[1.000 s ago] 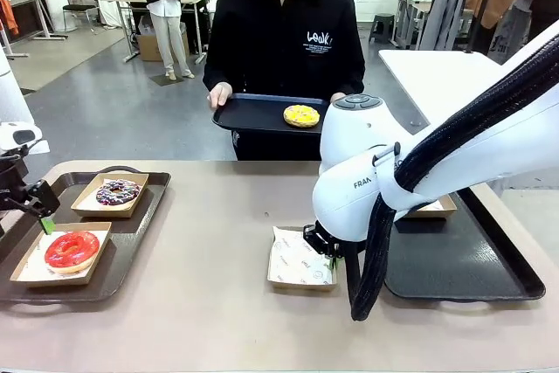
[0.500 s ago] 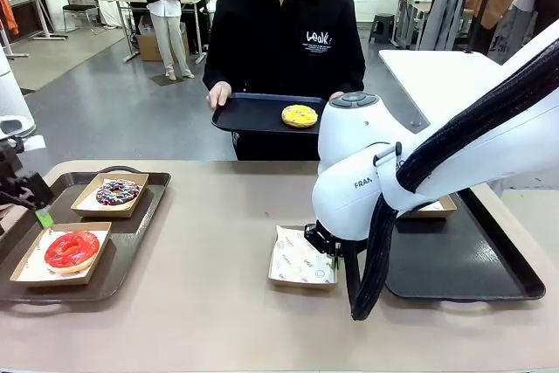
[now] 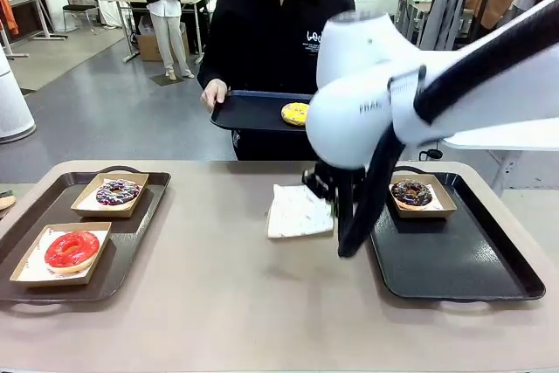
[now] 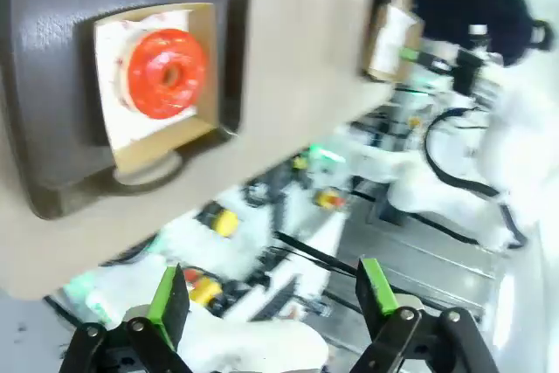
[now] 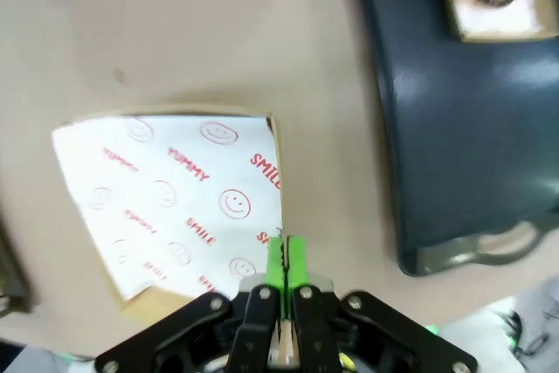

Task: Individually package the donuts and arrange them on the tray.
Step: Place the picked Paper togo box on the Handle tray while simultaneously picking up another Paper togo box from the table with the other hand, then place the picked Paper togo box on the Handle tray.

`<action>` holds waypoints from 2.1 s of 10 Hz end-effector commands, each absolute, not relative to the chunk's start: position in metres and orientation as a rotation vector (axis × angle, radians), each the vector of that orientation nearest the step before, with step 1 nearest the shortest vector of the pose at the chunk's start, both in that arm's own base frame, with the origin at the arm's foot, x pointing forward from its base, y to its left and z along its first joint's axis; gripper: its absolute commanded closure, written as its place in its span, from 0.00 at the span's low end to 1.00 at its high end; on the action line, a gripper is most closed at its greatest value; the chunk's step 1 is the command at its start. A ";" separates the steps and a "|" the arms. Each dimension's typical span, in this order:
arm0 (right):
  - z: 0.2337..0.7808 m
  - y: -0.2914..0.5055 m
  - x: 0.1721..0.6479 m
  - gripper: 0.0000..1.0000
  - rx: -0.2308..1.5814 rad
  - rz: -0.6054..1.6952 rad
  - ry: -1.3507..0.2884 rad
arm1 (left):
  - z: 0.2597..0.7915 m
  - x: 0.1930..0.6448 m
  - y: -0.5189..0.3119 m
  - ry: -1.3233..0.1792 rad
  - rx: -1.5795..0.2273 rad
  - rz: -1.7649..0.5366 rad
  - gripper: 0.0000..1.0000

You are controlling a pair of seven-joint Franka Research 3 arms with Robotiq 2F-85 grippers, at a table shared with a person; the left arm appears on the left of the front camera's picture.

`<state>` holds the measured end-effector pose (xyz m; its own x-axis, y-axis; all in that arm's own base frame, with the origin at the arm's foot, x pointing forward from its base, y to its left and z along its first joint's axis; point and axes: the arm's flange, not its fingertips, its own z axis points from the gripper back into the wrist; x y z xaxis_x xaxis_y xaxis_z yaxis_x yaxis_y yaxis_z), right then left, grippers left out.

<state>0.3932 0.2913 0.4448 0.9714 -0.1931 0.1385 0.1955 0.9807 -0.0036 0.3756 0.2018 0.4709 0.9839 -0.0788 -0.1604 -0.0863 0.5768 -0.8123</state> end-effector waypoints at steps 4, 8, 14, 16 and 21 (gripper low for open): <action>0.491 0.329 0.471 1.00 0.005 -0.199 -0.162 | 0.449 0.388 0.298 0.080 -1.270 0.216 0.00; 0.489 0.344 0.525 1.00 -0.010 -0.205 -0.151 | 0.433 0.358 0.346 -0.029 -1.312 0.303 0.00; 0.476 0.329 0.548 1.00 -0.017 -0.181 -0.095 | 0.428 0.342 0.362 -0.034 -1.296 0.371 0.00; 0.476 0.329 0.548 1.00 -0.017 -0.181 -0.095 | 0.428 0.342 0.362 -0.034 -1.296 0.371 0.00; 0.476 0.329 0.548 1.00 -0.017 -0.181 -0.095 | 0.428 0.342 0.362 -0.034 -1.296 0.371 0.00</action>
<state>0.5506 0.3297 0.4772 0.9835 -0.1579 0.0888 0.1603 0.9869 -0.0196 0.3428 0.3618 0.4271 0.9392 0.2924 -0.1799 -0.2501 0.2240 -0.9419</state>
